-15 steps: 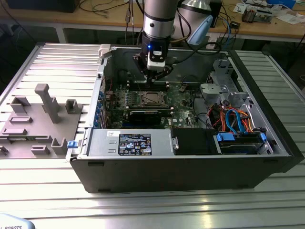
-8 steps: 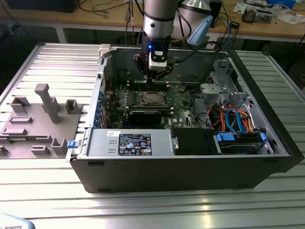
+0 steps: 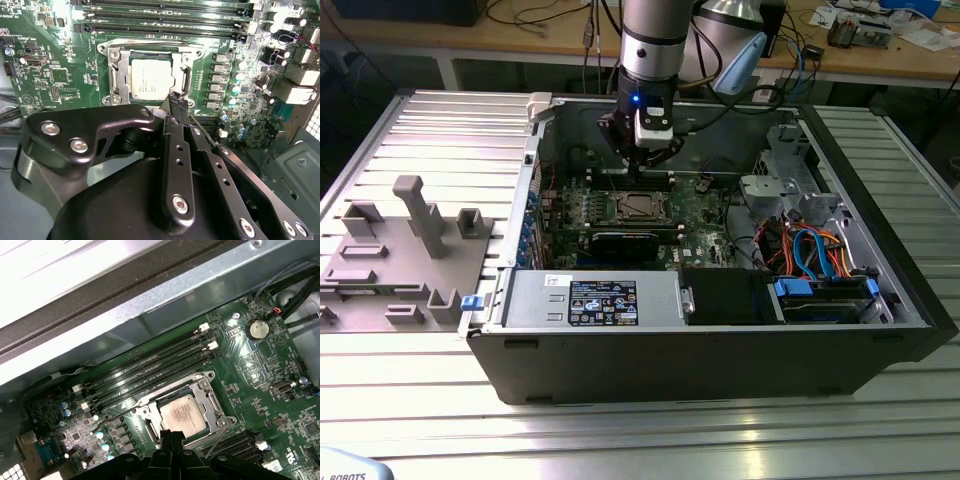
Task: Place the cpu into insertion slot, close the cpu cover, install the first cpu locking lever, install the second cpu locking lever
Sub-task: 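Install the first cpu locking lever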
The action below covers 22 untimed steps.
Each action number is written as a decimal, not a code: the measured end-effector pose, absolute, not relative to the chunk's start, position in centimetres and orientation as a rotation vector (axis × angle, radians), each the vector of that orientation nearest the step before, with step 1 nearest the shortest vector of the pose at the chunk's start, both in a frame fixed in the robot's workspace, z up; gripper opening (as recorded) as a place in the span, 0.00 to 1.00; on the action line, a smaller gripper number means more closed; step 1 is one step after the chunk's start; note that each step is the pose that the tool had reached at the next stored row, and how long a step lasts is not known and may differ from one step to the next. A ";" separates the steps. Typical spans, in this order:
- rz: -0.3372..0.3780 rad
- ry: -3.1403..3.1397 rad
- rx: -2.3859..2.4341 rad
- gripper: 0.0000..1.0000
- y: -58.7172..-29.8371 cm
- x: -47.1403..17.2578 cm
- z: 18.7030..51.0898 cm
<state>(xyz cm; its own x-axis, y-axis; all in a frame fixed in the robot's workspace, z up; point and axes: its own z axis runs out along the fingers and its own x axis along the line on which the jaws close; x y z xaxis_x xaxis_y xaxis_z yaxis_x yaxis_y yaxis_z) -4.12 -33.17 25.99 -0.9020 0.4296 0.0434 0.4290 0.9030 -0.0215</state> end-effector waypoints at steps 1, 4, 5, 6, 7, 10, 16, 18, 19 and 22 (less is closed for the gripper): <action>0.018 -3.021 -0.671 0.11 -33.2 -4.1 26.0; 0.018 -3.026 -0.648 0.11 -33.2 -4.1 26.0; 0.019 -3.027 -0.643 0.11 -33.2 -4.1 26.0; 0.019 -3.028 -0.637 0.11 -33.2 -4.1 26.0; 0.019 -3.030 -0.629 0.11 -33.2 -4.1 26.0; 0.020 -3.037 -0.597 0.11 -33.2 -4.1 26.0; 0.021 -3.045 -0.552 0.11 -33.2 -4.1 26.0; 0.021 -3.048 -0.535 0.11 -33.2 -4.1 26.0; 0.021 -3.049 -0.530 0.11 -33.2 -4.1 26.0; 0.022 -3.052 -0.514 0.11 -33.2 -4.1 26.0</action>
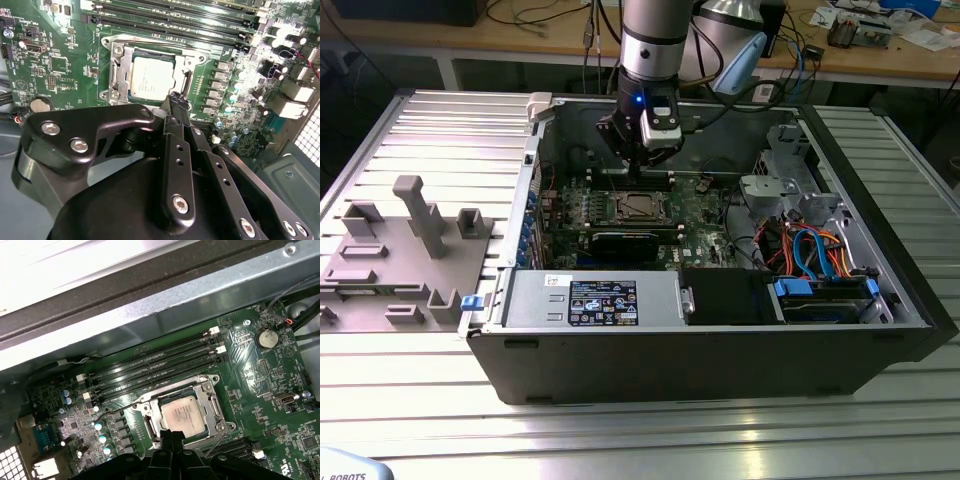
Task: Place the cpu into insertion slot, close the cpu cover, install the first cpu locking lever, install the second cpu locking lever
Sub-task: 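Install the first cpu locking lever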
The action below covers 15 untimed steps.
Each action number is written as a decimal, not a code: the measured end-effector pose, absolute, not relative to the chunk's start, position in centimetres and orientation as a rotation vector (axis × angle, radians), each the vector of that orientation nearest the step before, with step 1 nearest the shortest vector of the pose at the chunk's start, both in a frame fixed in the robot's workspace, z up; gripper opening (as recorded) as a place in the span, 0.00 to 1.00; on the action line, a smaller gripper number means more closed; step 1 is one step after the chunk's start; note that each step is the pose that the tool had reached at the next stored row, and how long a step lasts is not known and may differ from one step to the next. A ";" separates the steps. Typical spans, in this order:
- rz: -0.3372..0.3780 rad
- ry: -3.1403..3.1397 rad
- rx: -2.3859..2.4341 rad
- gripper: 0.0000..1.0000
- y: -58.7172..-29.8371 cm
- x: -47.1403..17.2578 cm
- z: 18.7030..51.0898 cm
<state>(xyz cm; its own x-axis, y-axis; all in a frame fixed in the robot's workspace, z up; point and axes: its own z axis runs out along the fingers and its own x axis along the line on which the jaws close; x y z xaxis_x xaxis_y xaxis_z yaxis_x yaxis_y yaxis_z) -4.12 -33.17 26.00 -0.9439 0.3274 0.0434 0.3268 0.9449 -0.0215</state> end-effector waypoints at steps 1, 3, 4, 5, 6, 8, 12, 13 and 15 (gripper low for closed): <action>0.022 -3.053 -0.509 0.11 -33.2 -4.1 26.0; 0.022 -3.055 -0.498 0.11 -33.2 -4.1 26.0; 0.022 -3.056 -0.493 0.11 -33.2 -4.1 26.0; 0.022 -3.057 -0.488 0.11 -33.2 -4.1 26.0; 0.022 -3.057 -0.482 0.11 -33.2 -4.1 26.0; 0.023 -3.060 -0.468 0.11 -33.2 -4.1 26.0; 0.023 -3.063 -0.444 0.11 -33.2 -4.1 26.0; 0.023 -3.064 -0.439 0.11 -33.2 -4.1 26.0; 0.024 -3.066 -0.429 0.11 -33.2 -4.1 26.0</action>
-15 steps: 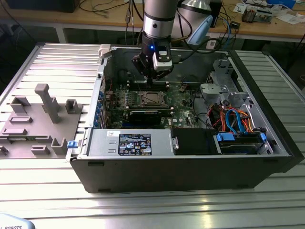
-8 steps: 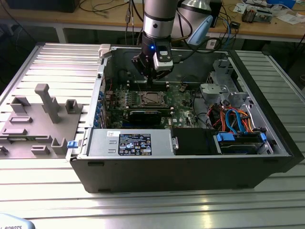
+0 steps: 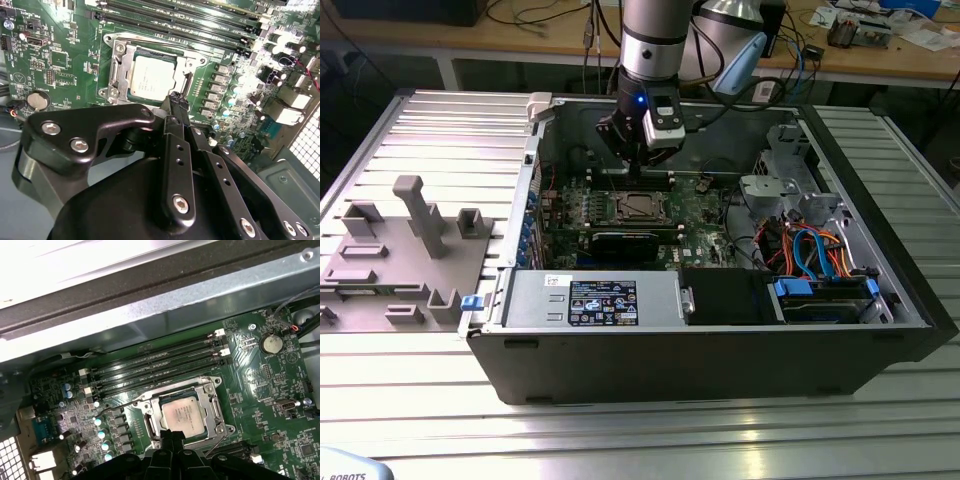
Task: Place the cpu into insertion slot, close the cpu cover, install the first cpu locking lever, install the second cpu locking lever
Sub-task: 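Install the first cpu locking lever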
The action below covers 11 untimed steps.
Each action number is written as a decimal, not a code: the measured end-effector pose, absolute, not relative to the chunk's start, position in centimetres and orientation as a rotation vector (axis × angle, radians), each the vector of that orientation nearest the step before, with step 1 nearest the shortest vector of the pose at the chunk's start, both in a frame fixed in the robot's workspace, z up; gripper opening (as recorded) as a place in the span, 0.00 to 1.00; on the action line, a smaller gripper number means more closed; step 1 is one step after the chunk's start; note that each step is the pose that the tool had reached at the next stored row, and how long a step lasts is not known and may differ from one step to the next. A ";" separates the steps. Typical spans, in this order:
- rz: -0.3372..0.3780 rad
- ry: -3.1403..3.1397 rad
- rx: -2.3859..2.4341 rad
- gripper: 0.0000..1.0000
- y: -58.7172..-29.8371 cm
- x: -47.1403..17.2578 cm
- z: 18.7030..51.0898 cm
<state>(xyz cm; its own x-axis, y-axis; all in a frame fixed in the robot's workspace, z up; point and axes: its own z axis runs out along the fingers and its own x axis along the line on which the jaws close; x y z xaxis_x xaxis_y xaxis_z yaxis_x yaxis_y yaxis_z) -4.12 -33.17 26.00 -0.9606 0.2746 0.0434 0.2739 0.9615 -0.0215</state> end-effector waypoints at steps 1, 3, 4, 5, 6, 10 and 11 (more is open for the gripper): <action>0.024 -3.066 -0.424 0.11 -33.2 -4.1 26.0; 0.024 -3.069 -0.406 0.11 -33.2 -4.1 26.0; 0.024 -3.070 -0.400 0.11 -33.2 -4.1 26.0; 0.024 -3.071 -0.394 0.11 -33.2 -4.1 26.0; 0.025 -3.071 -0.389 0.11 -33.2 -4.1 26.0; 0.025 -3.075 -0.362 0.11 -33.2 -4.1 26.0; 0.025 -3.075 -0.357 0.11 -33.2 -4.1 26.0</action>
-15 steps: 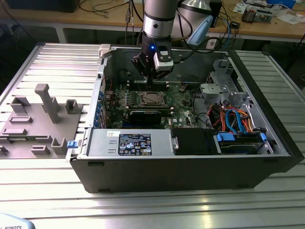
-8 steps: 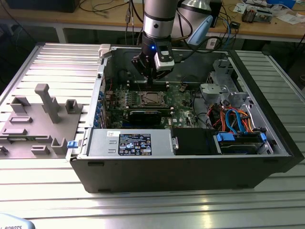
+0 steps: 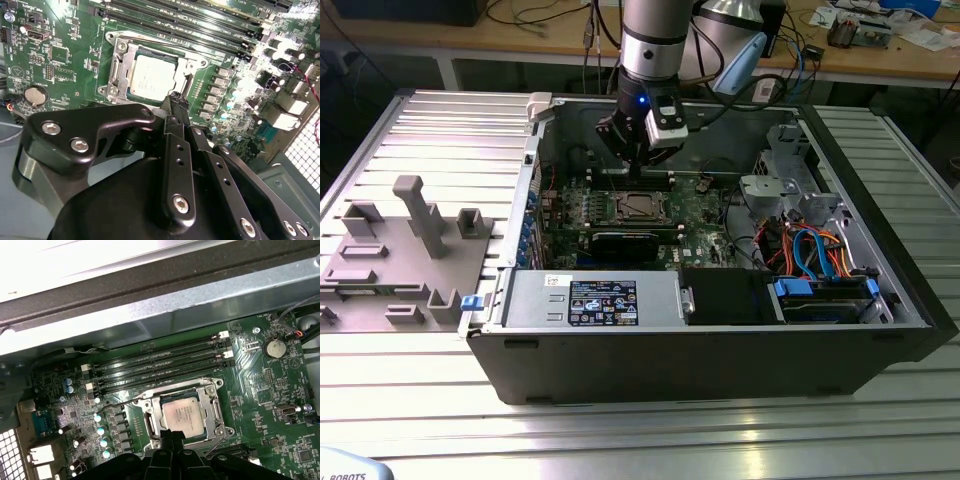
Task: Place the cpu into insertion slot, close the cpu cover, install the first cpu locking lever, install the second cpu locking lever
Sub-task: 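Install the first cpu locking lever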
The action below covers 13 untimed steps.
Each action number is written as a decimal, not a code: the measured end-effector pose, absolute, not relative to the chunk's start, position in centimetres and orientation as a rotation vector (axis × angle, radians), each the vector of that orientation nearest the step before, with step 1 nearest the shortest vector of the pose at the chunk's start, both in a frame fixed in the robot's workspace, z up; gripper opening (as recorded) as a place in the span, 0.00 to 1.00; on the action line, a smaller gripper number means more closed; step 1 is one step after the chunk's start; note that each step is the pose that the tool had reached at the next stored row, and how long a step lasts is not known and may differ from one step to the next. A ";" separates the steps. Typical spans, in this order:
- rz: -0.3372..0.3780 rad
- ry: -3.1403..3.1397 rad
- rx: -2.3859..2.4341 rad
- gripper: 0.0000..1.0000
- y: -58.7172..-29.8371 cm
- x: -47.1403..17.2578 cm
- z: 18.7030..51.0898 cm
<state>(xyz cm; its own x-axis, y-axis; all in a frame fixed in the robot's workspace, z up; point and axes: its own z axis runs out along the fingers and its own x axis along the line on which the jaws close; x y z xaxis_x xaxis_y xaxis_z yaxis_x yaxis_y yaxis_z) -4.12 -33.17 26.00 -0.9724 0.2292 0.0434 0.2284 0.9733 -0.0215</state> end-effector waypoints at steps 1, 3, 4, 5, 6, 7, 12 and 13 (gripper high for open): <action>0.025 -3.076 -0.351 0.11 -33.2 -4.1 26.0; 0.026 -3.077 -0.341 0.11 -33.2 -4.1 26.0; 0.026 -3.078 -0.335 0.11 -33.2 -4.1 26.0; 0.026 -3.078 -0.330 0.11 -33.2 -4.1 26.0; 0.026 -3.079 -0.324 0.11 -33.2 -4.1 26.0; 0.026 -3.080 -0.315 0.11 -33.2 -4.1 26.0; 0.027 -3.083 -0.282 0.11 -33.2 -4.1 26.0; 0.027 -3.084 -0.275 0.11 -33.2 -4.1 26.0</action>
